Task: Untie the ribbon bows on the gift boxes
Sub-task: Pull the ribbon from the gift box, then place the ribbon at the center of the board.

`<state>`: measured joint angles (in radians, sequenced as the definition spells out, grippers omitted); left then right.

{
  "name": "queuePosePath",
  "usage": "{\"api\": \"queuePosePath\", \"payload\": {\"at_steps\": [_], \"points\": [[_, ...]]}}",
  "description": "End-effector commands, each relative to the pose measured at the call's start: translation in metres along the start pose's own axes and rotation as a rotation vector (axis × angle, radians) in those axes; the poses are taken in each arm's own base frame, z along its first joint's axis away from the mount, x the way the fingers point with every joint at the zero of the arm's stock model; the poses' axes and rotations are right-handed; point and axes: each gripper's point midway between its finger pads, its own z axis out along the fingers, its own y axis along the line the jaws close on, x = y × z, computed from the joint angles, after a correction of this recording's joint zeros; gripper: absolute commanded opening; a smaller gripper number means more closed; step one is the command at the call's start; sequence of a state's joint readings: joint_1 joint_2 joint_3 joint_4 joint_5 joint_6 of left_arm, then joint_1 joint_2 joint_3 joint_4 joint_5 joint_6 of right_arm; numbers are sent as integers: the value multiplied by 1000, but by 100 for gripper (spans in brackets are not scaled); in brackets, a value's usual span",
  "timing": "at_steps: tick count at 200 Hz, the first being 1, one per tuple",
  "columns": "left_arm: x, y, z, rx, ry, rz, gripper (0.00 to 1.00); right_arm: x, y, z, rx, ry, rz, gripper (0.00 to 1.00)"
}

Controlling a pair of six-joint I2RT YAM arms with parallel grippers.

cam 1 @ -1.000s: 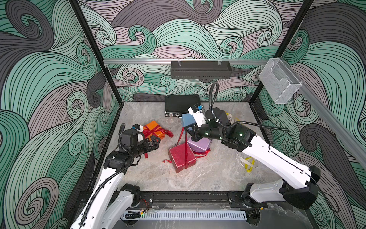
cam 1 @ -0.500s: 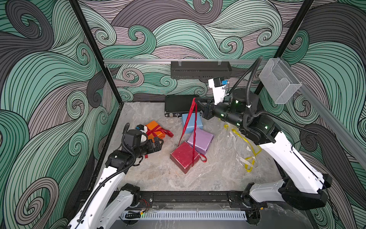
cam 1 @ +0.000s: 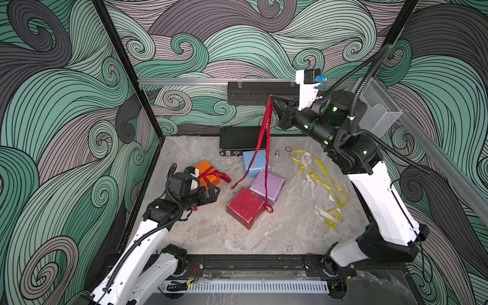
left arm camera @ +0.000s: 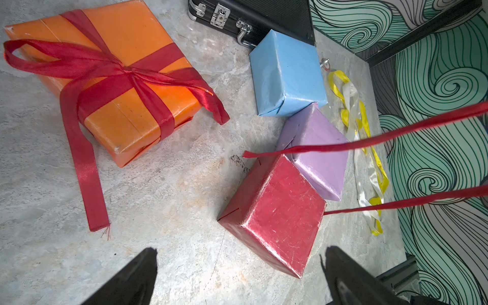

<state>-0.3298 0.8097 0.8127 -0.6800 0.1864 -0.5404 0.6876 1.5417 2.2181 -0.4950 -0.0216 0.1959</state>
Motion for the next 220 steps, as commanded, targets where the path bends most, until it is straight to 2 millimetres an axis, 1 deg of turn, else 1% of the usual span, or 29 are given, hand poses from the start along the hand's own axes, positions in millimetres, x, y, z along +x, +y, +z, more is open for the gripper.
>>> {"api": "queuePosePath", "payload": {"at_steps": [1,44,83,87,116,133,154,174,190,198,209,214,220], "points": [[-2,-1,-4,-6,-6,22,98,-46,0,-16,19,-128,-41,0],[-1,-3,-3,-1,0,24,98,-86,-11,-26,82,-253,-84,0],[0,-3,-2,3,5,25,98,-108,-25,-36,150,-334,-145,0],[0,-4,-2,4,5,25,98,-117,-25,-40,155,-367,-150,0],[0,-3,-1,3,8,25,98,-143,-33,-57,205,-468,-199,0],[0,-3,0,1,10,25,98,-157,-34,-68,230,-522,-238,0],[0,-3,0,2,13,25,98,-173,-42,-87,301,-585,-259,0],[1,-3,0,1,14,25,98,-189,-46,-109,358,-640,-287,0],[1,-3,1,3,17,25,98,-196,-50,-124,420,-660,-347,0],[1,-3,1,4,17,24,98,-200,-56,-131,478,-673,-378,0],[1,-4,1,7,18,26,98,-204,-69,-141,569,-686,-405,0],[2,-4,1,7,18,27,98,-207,-76,-148,611,-699,-410,0],[2,-4,2,6,20,28,98,-209,-82,-153,635,-704,-420,0]]}}
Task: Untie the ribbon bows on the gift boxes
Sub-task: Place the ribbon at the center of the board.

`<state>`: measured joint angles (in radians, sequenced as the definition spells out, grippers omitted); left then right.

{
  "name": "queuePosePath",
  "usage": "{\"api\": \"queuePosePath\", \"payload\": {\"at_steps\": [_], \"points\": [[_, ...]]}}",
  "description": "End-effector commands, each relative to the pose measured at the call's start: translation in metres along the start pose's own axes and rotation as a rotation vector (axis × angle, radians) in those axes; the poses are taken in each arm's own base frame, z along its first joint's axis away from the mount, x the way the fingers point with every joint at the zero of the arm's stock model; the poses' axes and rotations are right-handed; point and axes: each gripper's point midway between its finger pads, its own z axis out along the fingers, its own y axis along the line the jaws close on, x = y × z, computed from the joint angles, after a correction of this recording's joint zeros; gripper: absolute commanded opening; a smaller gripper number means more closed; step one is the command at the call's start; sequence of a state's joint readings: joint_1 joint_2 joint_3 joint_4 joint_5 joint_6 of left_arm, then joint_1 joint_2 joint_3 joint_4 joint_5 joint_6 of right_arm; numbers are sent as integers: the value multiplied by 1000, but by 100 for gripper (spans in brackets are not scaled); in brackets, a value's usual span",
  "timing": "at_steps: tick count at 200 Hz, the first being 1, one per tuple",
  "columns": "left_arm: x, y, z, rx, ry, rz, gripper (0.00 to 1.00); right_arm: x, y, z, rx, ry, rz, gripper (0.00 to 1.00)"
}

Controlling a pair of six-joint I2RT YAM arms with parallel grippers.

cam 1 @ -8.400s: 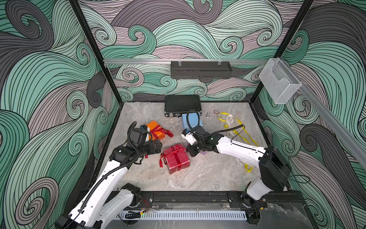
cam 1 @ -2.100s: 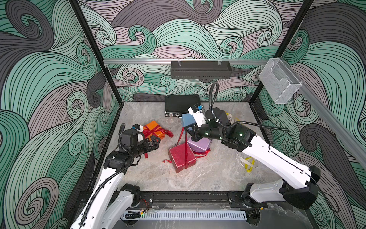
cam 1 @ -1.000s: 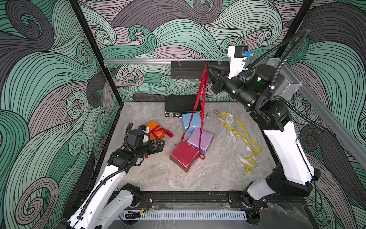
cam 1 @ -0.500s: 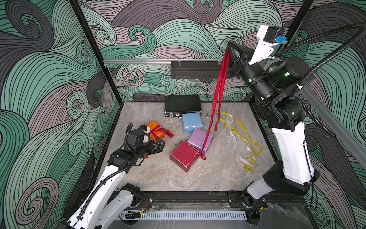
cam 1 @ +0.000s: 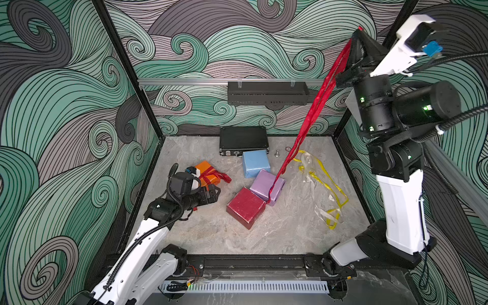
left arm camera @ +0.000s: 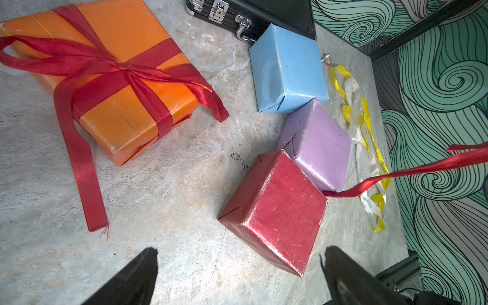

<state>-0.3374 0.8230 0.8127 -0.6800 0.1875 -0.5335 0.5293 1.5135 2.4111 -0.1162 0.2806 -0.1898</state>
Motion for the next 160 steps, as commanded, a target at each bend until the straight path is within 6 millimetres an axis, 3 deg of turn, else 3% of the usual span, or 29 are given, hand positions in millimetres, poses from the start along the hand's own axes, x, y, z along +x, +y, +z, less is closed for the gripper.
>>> {"api": "queuePosePath", "payload": {"at_steps": [1,48,126,160], "points": [[0,-4,-1,8,6,19,98,-28,-44,-8,182,-83,-108,0],[10,-7,8,-11,57,51,97,-62,-86,-27,314,-142,-190,0],[20,-13,11,-28,81,111,97,-129,-95,-61,371,-288,-341,0],[26,-16,12,-43,96,140,97,-138,-91,-64,356,-315,-369,0]]}}
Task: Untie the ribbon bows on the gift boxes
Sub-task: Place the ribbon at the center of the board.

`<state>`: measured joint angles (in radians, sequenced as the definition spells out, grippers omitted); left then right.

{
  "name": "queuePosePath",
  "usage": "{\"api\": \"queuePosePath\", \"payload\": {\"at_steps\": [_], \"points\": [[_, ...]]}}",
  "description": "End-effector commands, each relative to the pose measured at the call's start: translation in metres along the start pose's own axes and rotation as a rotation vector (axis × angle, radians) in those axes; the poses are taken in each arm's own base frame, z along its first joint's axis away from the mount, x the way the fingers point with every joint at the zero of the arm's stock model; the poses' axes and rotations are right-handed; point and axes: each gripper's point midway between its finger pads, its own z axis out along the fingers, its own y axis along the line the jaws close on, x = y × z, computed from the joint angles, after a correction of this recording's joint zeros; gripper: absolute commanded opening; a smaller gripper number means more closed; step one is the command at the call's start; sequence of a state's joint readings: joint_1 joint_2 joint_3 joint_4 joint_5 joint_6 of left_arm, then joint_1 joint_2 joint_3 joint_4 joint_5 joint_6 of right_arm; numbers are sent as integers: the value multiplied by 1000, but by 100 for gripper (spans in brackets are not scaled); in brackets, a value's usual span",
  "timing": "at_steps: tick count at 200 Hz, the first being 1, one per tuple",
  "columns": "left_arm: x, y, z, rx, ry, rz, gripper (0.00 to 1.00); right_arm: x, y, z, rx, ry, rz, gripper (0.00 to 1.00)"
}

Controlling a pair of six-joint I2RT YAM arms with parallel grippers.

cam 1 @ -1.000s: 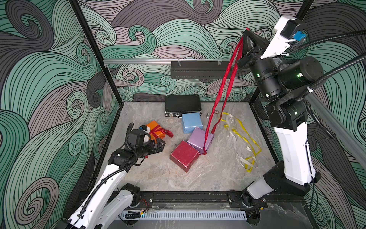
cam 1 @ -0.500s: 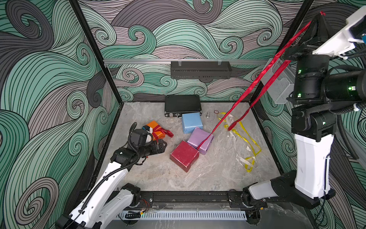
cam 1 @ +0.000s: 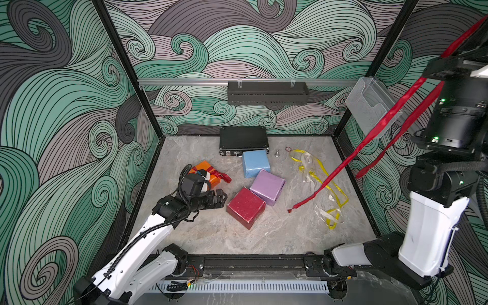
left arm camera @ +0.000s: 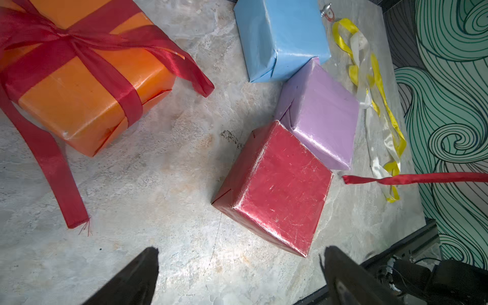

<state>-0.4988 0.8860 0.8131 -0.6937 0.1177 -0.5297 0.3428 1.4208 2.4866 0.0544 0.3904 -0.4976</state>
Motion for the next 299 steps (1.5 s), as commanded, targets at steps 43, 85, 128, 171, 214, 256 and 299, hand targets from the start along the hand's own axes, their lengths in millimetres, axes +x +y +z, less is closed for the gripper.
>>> {"api": "queuePosePath", "payload": {"at_steps": [43,85,128,171,214,256,299], "points": [[-1,-1,-6,-38,-11,44,97,28,16,4,-26,33,-69,0],[-1,-1,-8,-42,-18,49,97,128,34,8,-43,240,-36,0],[0,-1,-6,-46,-14,51,97,255,30,-22,55,550,145,0],[-1,-1,-9,-49,-23,53,96,344,43,-61,63,738,222,0],[0,-1,-9,-51,-23,57,97,399,33,-87,100,925,467,0],[-1,-2,-11,-46,-29,58,97,436,60,-144,16,1133,677,0],[-2,-3,-15,-35,-43,59,97,473,88,-268,-24,1364,981,0]]}}
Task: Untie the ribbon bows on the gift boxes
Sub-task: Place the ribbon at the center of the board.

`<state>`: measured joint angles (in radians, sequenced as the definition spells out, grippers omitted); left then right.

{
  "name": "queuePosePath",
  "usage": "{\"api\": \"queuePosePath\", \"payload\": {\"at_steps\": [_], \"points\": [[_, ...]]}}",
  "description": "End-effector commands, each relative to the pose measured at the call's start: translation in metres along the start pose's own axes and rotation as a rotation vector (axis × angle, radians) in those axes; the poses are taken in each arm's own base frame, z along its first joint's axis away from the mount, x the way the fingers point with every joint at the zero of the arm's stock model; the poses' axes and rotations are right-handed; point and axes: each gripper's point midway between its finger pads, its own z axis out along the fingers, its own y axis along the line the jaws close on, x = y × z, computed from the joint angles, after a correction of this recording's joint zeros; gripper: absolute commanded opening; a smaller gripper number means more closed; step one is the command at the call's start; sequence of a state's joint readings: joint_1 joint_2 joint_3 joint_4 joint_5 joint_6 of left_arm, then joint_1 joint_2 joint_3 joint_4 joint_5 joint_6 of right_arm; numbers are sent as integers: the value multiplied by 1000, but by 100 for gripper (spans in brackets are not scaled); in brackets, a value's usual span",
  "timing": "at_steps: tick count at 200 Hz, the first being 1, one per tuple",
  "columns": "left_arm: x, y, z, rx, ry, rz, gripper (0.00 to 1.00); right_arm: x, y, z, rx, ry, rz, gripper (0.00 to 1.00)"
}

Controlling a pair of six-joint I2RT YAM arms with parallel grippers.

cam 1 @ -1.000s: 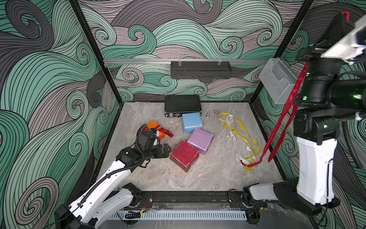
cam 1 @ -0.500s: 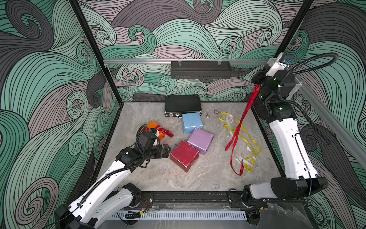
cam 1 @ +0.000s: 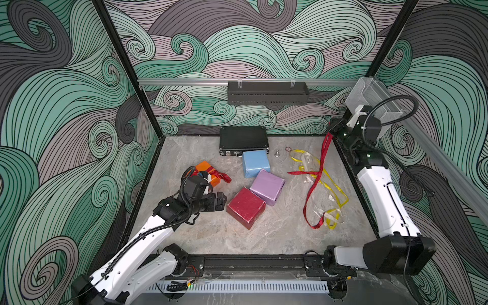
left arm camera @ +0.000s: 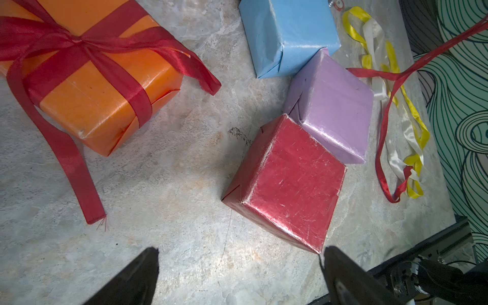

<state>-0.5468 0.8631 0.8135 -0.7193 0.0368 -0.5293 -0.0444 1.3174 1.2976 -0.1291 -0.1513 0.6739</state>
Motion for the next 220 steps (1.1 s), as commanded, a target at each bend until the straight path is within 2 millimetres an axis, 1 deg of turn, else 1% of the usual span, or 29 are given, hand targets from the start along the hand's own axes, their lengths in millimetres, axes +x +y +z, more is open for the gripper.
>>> {"api": "queuePosePath", "payload": {"at_steps": [1,13,22,32,40,58,72,80,90,99,134,149,166,177,195,213,220], "points": [[-5,-6,-11,10,-24,22,97,63,-4,-9,-133,174,204,0],[-5,-6,-12,12,-25,22,97,98,-8,-17,-201,251,262,0],[-6,-6,-13,16,-31,23,96,119,-13,-24,-221,297,261,0],[-7,-7,-15,19,-41,24,96,138,-30,-35,-160,335,246,0],[-7,-7,-17,20,-49,24,96,147,-42,-44,-119,343,232,0],[-10,-5,-20,15,-68,20,96,149,-64,-66,-35,294,222,0],[-11,-3,-23,8,-82,18,96,147,-92,-84,83,206,243,0],[-13,-3,-26,5,-94,17,96,146,-102,-91,112,161,251,3],[-13,0,-29,-2,-111,14,96,146,-113,-98,150,123,246,7],[-16,2,-33,-9,-133,12,96,148,-126,-103,210,99,252,11],[-23,14,-46,-61,-212,-5,96,168,-169,-114,378,74,325,11],[-25,18,-50,-82,-234,-11,96,173,-181,-117,426,62,330,19],[-27,23,-54,-107,-253,-19,97,172,-187,-119,454,42,328,33],[-28,26,-56,-122,-266,-23,98,173,-184,-114,426,44,332,45],[-30,32,-60,-153,-283,-30,98,177,-169,-103,355,90,309,64],[-31,38,-63,-182,-300,-35,98,174,-147,-98,354,111,136,80],[-32,40,-65,-195,-308,-36,98,173,-139,-98,358,118,67,83]]}}
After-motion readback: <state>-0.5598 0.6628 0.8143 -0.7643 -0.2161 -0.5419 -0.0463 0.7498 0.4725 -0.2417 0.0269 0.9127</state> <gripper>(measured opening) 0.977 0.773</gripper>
